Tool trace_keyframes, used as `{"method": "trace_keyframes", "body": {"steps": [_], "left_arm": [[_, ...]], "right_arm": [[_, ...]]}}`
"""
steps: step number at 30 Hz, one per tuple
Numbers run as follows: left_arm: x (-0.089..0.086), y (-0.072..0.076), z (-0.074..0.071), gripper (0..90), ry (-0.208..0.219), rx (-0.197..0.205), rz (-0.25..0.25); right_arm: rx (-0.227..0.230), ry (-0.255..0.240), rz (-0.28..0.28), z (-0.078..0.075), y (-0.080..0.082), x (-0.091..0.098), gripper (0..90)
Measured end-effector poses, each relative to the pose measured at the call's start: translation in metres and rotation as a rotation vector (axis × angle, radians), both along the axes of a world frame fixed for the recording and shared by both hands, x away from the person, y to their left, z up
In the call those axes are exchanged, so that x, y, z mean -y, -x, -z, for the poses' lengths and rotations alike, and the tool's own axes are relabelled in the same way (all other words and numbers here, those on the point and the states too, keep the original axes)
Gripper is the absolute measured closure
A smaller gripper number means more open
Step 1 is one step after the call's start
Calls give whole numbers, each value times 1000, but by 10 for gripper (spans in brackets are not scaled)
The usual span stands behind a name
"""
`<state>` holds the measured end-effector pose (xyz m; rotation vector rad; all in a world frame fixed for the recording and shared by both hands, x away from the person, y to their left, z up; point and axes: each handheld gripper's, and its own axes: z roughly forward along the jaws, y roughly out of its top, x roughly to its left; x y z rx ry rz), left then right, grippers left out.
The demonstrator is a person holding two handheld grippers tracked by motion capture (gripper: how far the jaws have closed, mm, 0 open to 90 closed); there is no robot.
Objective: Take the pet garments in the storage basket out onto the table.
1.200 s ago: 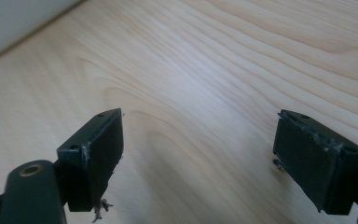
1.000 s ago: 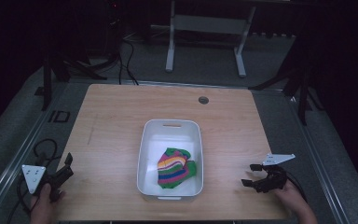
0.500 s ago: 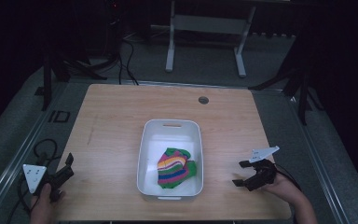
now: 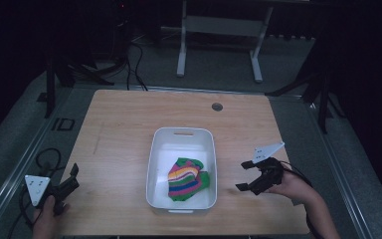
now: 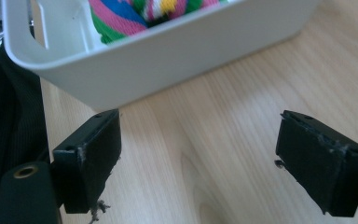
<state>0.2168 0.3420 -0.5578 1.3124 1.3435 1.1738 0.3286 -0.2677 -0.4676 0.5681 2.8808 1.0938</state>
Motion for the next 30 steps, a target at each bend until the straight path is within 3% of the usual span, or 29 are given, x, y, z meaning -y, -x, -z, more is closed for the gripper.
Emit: {"method": "trace_keyframes", "body": {"steps": [12,21,30], "left_arm": [[1,1,0,148,-12,1,0],[1,1,0,147,-9,1,4],[1,1,0,148,-6,3,8]], "right_arm": [[30,26,-106,-27,-7,-41,140],[25,57,-164,-32,-10,-67,140],[11,103,-238,-27,-14,-105,141]]}}
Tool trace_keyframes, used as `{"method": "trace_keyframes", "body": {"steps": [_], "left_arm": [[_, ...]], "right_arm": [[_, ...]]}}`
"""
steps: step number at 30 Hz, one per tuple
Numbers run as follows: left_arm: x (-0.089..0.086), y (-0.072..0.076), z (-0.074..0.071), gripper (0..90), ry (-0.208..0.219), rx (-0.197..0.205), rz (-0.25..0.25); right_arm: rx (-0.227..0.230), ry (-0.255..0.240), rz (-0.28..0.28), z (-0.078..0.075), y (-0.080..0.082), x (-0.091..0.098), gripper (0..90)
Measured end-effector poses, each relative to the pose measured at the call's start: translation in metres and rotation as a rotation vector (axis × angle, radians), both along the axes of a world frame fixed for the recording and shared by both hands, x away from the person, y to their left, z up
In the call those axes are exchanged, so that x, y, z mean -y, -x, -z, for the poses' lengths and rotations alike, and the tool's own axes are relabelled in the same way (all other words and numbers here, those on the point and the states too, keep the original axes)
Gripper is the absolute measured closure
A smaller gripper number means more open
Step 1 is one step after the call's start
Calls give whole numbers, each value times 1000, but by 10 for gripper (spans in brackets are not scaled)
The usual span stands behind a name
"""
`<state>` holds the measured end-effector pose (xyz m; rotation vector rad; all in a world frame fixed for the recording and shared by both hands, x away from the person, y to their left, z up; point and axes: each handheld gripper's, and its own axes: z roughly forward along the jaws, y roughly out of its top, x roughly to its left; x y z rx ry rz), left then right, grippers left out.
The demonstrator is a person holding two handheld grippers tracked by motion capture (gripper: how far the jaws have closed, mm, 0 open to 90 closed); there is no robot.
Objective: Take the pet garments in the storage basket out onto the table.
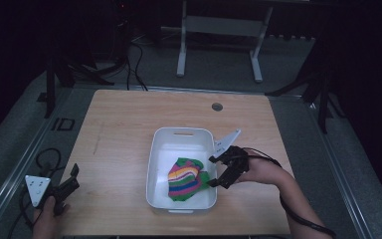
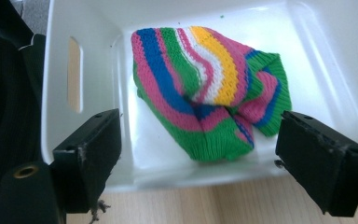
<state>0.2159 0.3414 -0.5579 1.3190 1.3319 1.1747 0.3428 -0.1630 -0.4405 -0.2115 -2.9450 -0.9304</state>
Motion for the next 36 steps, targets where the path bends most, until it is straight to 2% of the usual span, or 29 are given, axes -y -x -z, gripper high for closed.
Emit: {"method": "trace_keyframes", "body": {"steps": [3,4,17,23,27,28,31,34,36], "left_arm": [[0,0,0,148,1,1,2],[0,0,0,147,3,2,3],[-1,0,0,148,10,3,13],[-2,1,0,148,15,3,19],[-3,1,0,147,18,3,22],[-3,1,0,147,18,1,23],[-3,1,0,148,19,2,23],[-3,1,0,148,19,2,23],[-3,1,0,148,19,3,23]], "right_arm": [[-4,14,-9,3,-2,-7,141],[5,36,-18,6,-2,-14,141],[-15,103,-92,27,-9,-58,141],[-16,156,-90,40,-11,-72,141],[-24,172,-89,45,-11,-75,141],[-25,194,-87,48,-10,-77,141],[-10,253,-106,52,-9,-82,175],[11,272,-114,54,-8,-84,182],[18,292,-118,59,-7,-87,272]]}}
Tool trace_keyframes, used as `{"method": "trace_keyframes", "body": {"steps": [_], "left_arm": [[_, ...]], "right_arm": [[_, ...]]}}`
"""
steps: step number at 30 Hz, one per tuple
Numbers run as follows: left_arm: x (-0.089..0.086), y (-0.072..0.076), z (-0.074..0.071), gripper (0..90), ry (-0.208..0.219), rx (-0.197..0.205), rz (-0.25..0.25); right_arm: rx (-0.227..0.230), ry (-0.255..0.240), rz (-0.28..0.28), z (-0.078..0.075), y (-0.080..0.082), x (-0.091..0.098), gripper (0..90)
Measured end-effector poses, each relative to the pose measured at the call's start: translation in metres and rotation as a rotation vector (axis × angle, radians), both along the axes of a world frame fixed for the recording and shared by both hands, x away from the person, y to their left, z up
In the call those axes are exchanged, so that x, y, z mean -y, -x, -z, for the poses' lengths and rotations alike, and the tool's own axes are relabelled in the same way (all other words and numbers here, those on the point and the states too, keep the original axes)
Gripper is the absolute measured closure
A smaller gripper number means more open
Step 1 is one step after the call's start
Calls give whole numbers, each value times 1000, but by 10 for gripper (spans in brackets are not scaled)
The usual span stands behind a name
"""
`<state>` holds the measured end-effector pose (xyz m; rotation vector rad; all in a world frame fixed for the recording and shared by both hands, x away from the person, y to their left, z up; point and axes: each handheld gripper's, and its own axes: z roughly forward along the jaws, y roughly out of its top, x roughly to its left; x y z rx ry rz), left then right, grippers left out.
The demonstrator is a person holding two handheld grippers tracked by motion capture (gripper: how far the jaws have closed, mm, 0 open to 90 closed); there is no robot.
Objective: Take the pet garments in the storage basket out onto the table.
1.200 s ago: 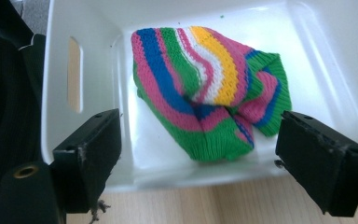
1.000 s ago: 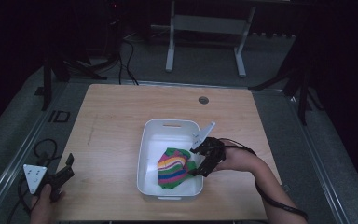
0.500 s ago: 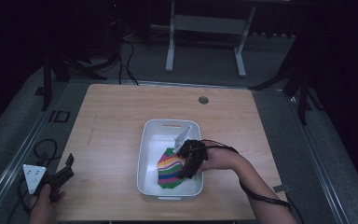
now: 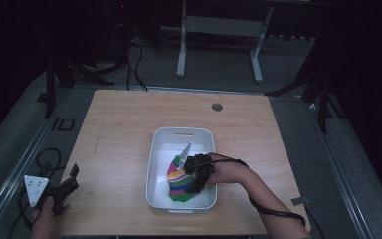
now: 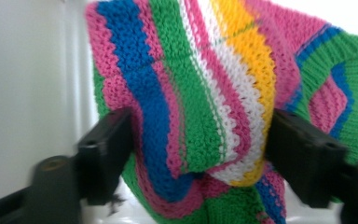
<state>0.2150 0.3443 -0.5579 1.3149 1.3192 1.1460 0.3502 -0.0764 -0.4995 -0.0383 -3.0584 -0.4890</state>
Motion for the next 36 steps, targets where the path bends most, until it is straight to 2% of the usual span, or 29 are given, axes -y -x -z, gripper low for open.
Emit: {"method": "trace_keyframes", "body": {"steps": [1,4,5,7,10,11,14,16,17,21,22,36], "left_arm": [[0,0,0,148,0,0,0],[0,0,0,148,0,1,0],[0,0,0,148,1,2,1],[0,0,0,147,3,2,0],[0,0,0,148,5,3,0],[0,0,0,148,4,3,-1],[0,0,0,148,2,2,-1],[0,0,0,148,2,2,-1],[0,0,0,147,1,3,-2],[0,0,0,148,1,3,-3],[0,0,0,148,1,3,-2],[0,1,0,148,1,8,-5]], "right_arm": [[21,14,5,1,1,-1,318],[25,21,18,3,2,-2,330],[59,19,46,0,2,-2,609],[53,10,54,-3,2,1,670],[67,8,43,-7,3,3,679],[60,-6,38,-12,5,5,701],[84,-56,40,-26,5,6,705],[83,-66,46,-29,5,7,705],[94,-90,47,-38,5,7,706],[103,-114,45,-49,5,8,706],[111,-128,45,-58,4,9,706],[174,-242,34,-118,6,6,705]]}}
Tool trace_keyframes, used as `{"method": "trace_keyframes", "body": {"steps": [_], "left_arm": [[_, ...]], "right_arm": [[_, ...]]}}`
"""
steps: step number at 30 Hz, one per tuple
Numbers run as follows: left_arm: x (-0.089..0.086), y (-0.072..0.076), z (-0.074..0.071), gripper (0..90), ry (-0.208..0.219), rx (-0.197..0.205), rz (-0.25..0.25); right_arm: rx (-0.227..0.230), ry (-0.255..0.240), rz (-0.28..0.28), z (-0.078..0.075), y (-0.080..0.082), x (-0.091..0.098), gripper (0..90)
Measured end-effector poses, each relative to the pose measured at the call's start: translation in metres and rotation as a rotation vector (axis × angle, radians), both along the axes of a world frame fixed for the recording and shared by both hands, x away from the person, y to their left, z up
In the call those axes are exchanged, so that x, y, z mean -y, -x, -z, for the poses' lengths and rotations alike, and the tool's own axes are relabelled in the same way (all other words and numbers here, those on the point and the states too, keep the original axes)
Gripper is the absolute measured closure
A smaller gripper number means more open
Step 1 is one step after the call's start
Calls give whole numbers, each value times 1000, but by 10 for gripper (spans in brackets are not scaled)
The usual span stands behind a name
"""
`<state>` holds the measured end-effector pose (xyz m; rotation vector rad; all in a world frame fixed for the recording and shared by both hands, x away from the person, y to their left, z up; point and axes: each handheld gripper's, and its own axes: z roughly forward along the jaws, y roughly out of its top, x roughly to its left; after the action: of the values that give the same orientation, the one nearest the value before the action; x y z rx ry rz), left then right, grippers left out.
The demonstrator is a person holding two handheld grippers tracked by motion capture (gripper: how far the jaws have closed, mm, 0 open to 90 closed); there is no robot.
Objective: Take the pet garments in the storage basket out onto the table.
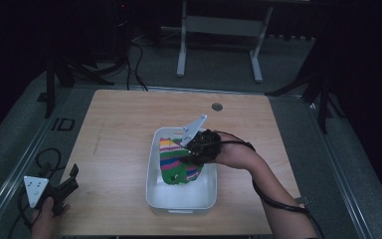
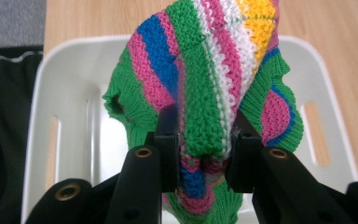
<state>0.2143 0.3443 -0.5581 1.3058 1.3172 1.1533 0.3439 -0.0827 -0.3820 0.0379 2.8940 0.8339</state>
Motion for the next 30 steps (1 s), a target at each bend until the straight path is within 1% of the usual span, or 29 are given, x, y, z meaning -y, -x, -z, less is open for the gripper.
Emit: {"method": "trace_keyframes", "body": {"steps": [3,4,5,6,8,9,10,13,15,20,21,22,23,24,30], "left_arm": [[0,0,0,148,1,-1,1],[0,0,0,148,-2,-1,2],[0,0,0,147,-2,-1,2],[0,0,0,148,-4,-1,3],[0,0,0,148,-3,-1,2],[0,0,0,148,-3,-1,2],[0,0,0,148,2,0,2],[0,0,0,147,1,1,-1],[0,0,0,148,-1,0,1],[1,0,0,148,-5,-1,-3],[1,0,0,148,-5,-1,-3],[1,0,0,148,-5,-1,-3],[1,0,0,148,-6,0,-5],[1,0,0,148,-7,0,-6],[0,0,0,148,-2,2,-15]], "right_arm": [[13,-31,0,-14,2,-1,705],[24,-43,-3,-22,3,-2,705],[24,-43,-3,-22,3,-2,705],[29,-61,-10,-32,4,-2,705],[40,-73,-6,-38,4,0,705],[40,-73,-6,-38,4,0,705],[51,-81,0,-44,3,3,705],[59,-83,14,-49,2,10,704],[63,-81,28,-52,1,16,704],[74,-101,71,-59,-3,38,703],[74,-101,71,-59,-3,38,703],[74,-102,82,-60,-4,42,703],[76,-107,101,-63,-5,53,703],[83,-110,109,-64,-6,58,703],[92,-114,171,-69,-9,90,703]]}}
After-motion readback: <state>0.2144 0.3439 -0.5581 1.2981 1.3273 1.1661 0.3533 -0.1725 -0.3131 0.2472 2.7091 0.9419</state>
